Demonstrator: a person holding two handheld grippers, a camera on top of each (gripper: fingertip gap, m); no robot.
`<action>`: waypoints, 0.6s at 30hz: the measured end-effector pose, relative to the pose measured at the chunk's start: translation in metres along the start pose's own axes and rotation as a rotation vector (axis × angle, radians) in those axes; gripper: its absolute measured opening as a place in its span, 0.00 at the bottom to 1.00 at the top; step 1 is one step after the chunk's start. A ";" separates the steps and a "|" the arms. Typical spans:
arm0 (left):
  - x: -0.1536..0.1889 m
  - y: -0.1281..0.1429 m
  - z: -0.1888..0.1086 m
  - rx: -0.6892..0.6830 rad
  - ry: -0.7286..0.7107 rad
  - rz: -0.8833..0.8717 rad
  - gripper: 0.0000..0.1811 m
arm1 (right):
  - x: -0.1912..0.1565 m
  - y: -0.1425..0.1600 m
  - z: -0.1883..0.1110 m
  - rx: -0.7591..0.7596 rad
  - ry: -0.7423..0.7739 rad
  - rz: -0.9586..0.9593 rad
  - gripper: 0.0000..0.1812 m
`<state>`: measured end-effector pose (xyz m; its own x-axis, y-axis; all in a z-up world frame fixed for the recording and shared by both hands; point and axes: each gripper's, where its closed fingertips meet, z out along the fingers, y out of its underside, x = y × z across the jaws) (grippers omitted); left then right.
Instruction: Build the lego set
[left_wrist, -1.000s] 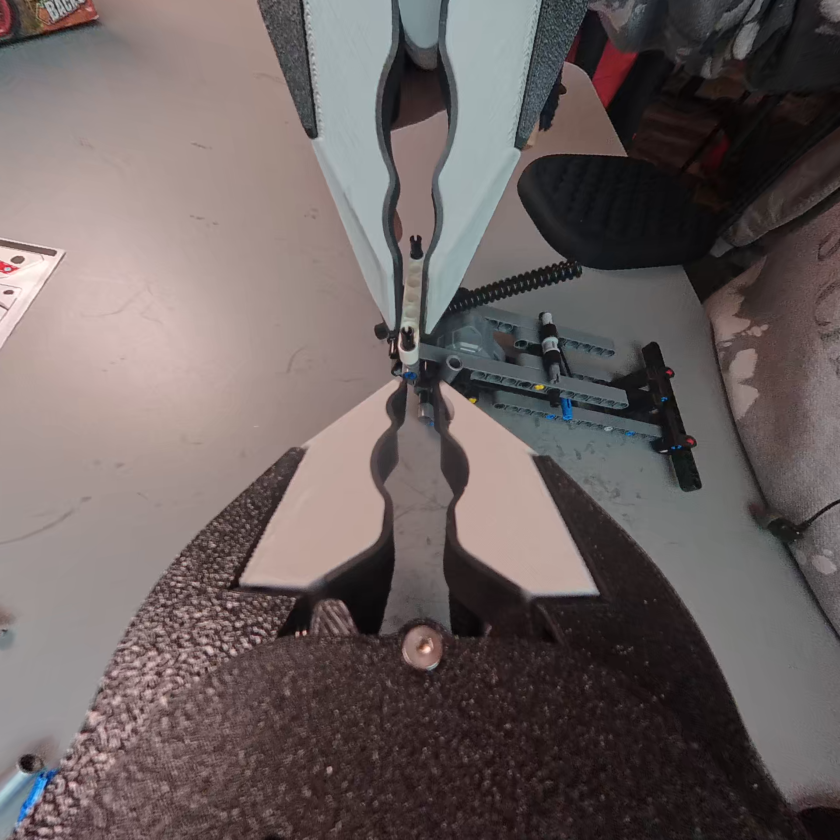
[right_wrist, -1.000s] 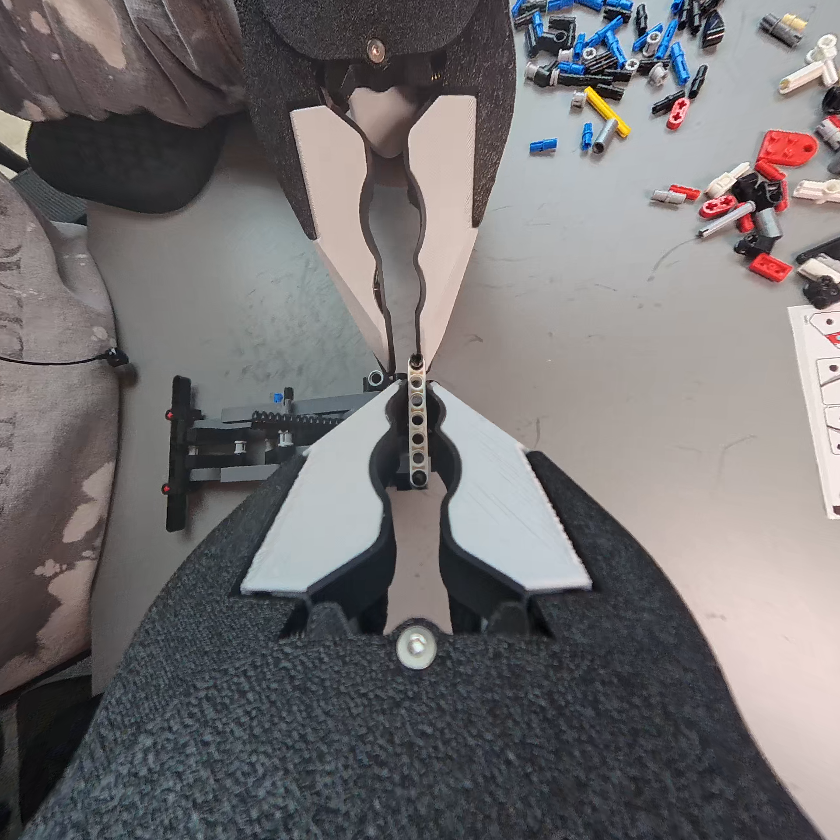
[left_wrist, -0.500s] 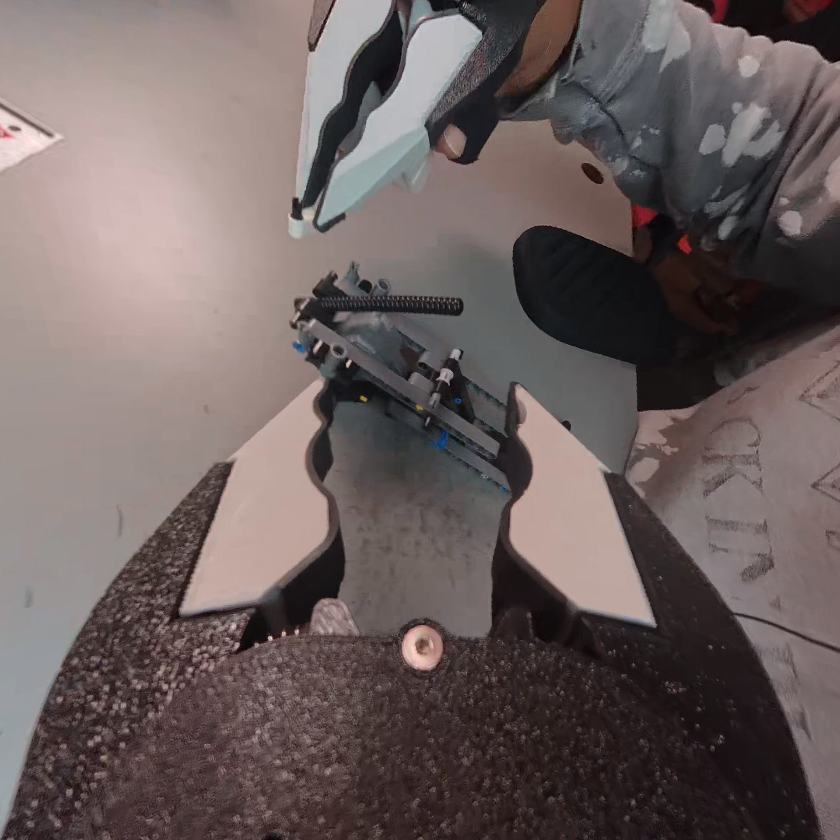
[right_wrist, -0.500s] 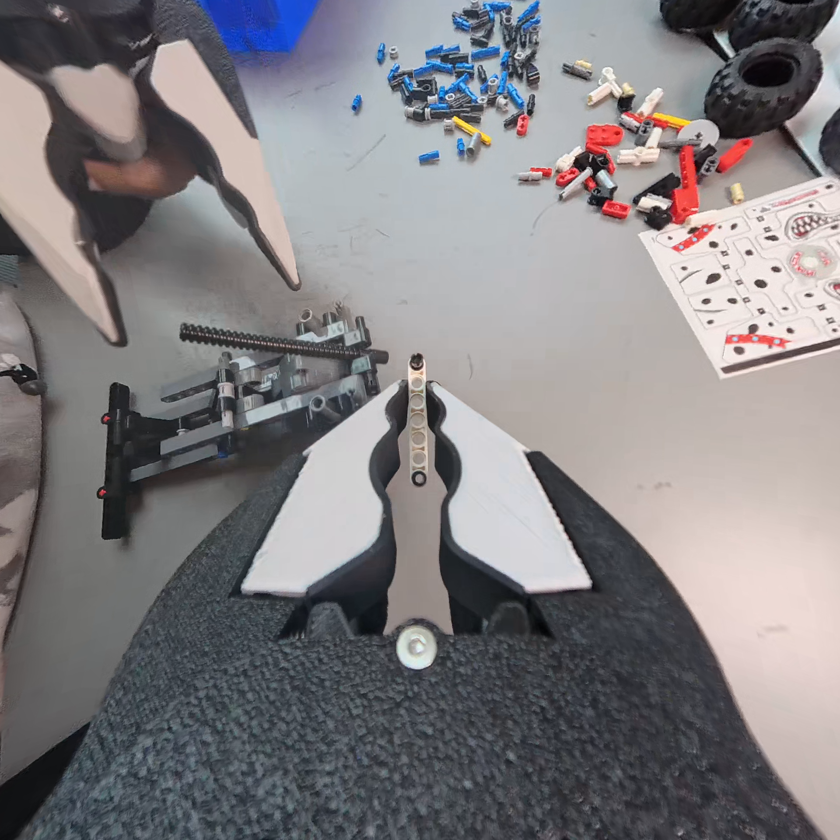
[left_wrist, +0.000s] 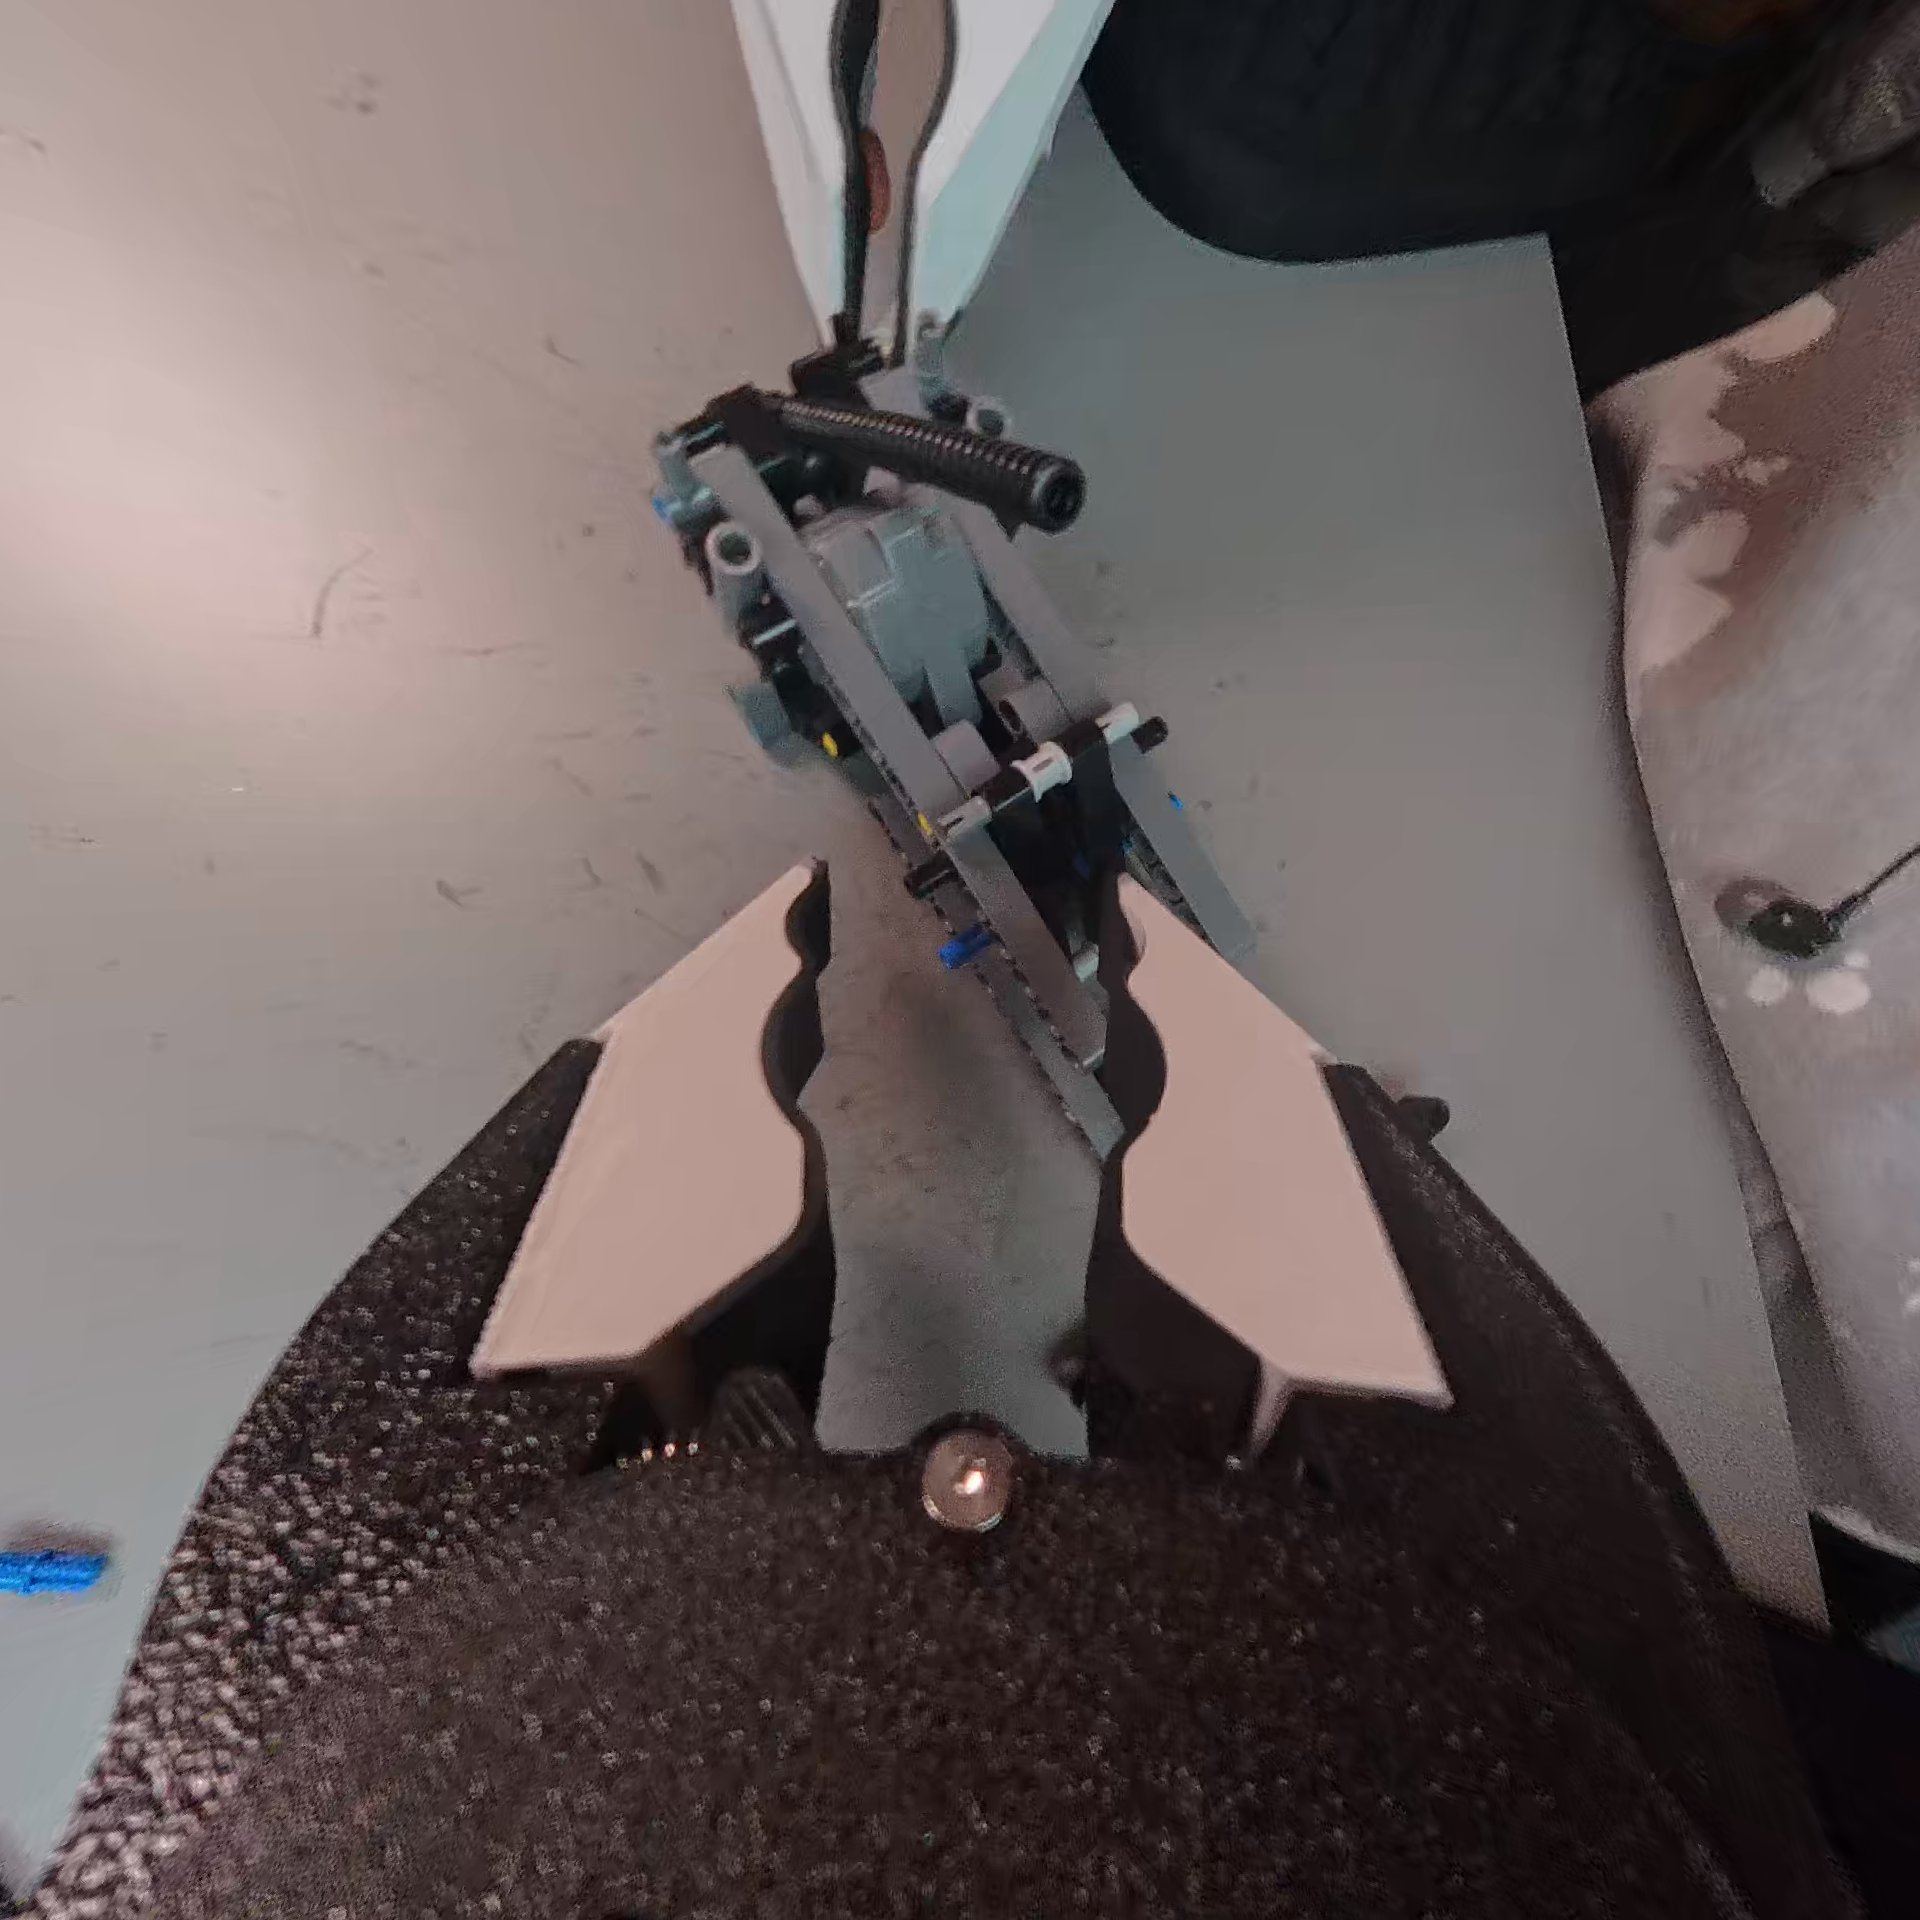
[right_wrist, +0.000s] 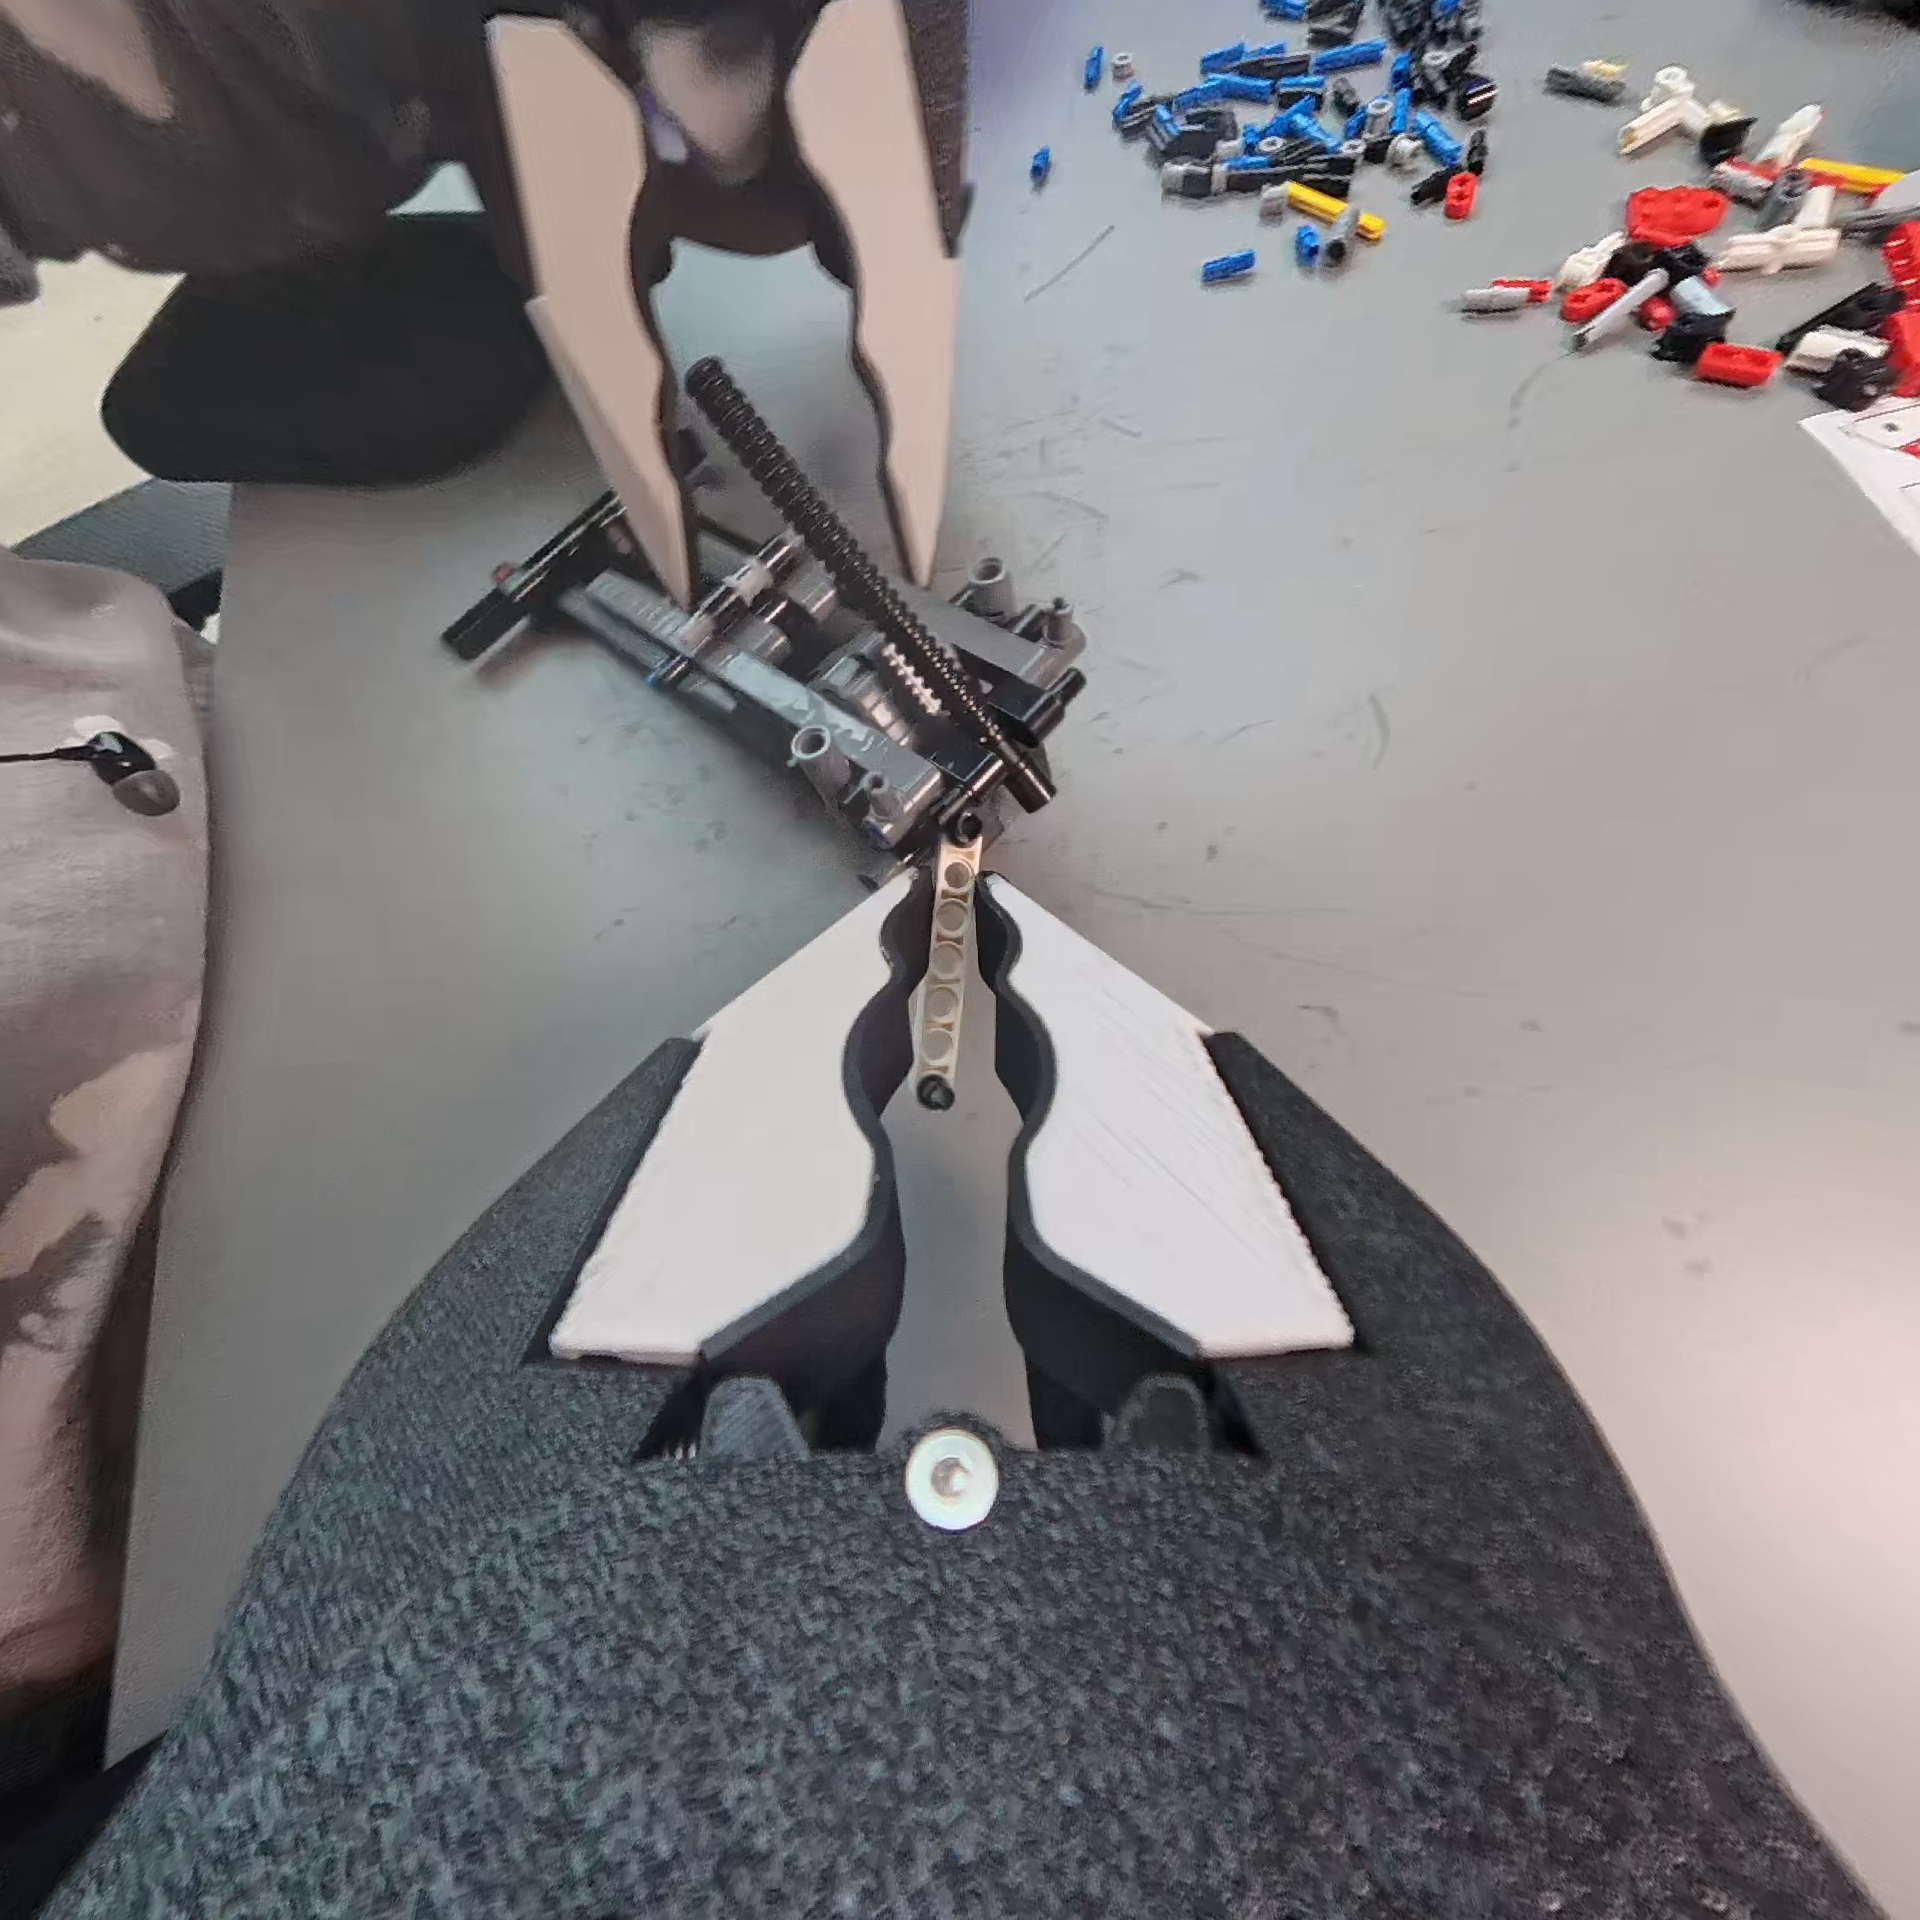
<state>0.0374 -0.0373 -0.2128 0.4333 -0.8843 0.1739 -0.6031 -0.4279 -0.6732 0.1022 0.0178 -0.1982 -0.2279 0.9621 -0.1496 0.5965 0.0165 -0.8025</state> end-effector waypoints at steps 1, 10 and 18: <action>-0.003 0.004 -0.004 -0.041 0.035 0.015 0.30 | -0.009 0.003 0.000 -0.003 -0.016 -0.007 0.04; -0.063 -0.023 -0.028 0.024 -0.200 0.003 0.24 | -0.076 0.002 0.002 -0.038 -0.126 -0.194 0.04; -0.028 -0.006 -0.016 0.098 -0.260 0.016 0.33 | -0.011 -0.008 -0.024 0.002 -0.008 -0.195 0.04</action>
<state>0.0183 -0.0126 -0.2025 0.5894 -0.8077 -0.0186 -0.5488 -0.3833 -0.7429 0.1183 0.0135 -0.1765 -0.3453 0.9385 0.0040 0.5390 0.2018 -0.8178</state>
